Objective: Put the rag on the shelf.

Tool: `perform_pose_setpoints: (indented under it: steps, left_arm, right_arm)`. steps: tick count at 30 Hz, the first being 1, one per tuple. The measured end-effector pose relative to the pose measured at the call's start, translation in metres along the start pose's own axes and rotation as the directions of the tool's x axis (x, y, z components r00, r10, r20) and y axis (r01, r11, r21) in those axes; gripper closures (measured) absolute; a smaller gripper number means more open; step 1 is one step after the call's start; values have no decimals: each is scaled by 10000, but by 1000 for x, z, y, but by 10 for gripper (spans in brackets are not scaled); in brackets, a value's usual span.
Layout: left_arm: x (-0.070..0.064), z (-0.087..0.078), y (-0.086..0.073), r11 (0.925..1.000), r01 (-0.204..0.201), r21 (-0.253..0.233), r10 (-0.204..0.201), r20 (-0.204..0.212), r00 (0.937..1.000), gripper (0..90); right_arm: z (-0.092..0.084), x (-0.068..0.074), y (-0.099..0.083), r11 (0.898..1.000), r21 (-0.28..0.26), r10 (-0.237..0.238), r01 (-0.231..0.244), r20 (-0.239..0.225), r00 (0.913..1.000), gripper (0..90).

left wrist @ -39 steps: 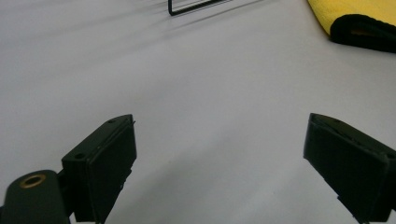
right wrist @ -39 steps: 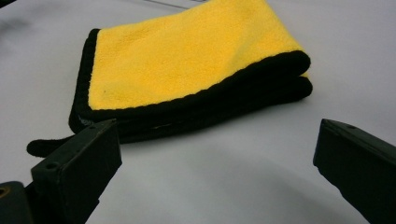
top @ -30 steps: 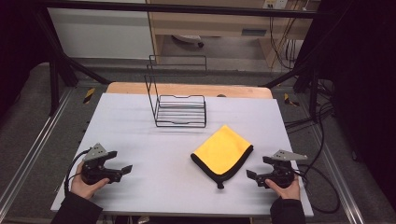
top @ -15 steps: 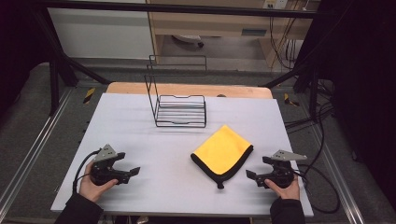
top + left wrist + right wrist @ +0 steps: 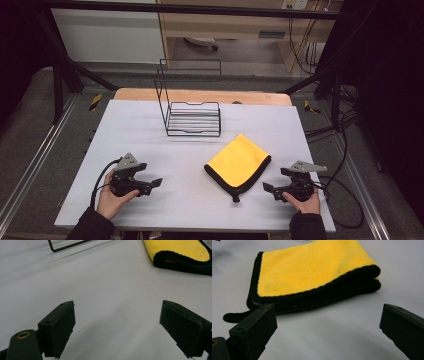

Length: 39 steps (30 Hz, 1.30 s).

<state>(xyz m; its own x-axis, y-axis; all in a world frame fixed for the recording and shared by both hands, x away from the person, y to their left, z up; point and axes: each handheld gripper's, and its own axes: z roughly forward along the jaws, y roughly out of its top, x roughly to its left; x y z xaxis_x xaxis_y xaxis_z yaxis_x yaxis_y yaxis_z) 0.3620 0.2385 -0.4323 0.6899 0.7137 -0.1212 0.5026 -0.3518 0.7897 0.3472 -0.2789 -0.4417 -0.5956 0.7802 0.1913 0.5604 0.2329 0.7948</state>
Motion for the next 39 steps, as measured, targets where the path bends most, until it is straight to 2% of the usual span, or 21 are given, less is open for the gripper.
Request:
perform_pose_setpoints:
  steps: [5, 11, 20, 27, 34, 37, 39]
  left_arm:
    - [-11, 9, 11, 9998, -141, 146, 140, 34, 9999, 149]
    - [-24, 22, 31, 9993, -280, 245, 277, 109, 9996, 176]
    - [-46, 47, 63, 9968, -654, 465, 631, 505, 9967, 197]
    - [-59, 66, 80, 9950, -871, 483, 830, 818, 9932, 223]
    - [-66, 87, 90, 9954, -647, 702, 576, 991, 9934, 252]
    - [-69, 97, 93, 9933, -720, 909, 651, 764, 9950, 293]
    - [-69, 103, 94, 9925, -665, 1029, 588, 759, 9954, 348]
  right_arm:
    - [0, 0, 0, 10000, -9, 2, -2, 9, 10000, 17]
    - [0, 0, 0, 10000, 34, -3, 3, 11, 10000, 18]
    - [0, 2, 1, 10000, 5, -92, 92, 53, 9999, 19]
    - [0, 2, 1, 10000, 54, -34, 34, 33, 10000, 20]
    - [0, 2, 1, 10000, 54, -32, 32, 22, 10000, 21]
    - [0, 2, 1, 10000, 51, -44, 44, 22, 10000, 22]
    - [0, 2, 1, 10000, 56, -66, 66, 24, 10000, 22]
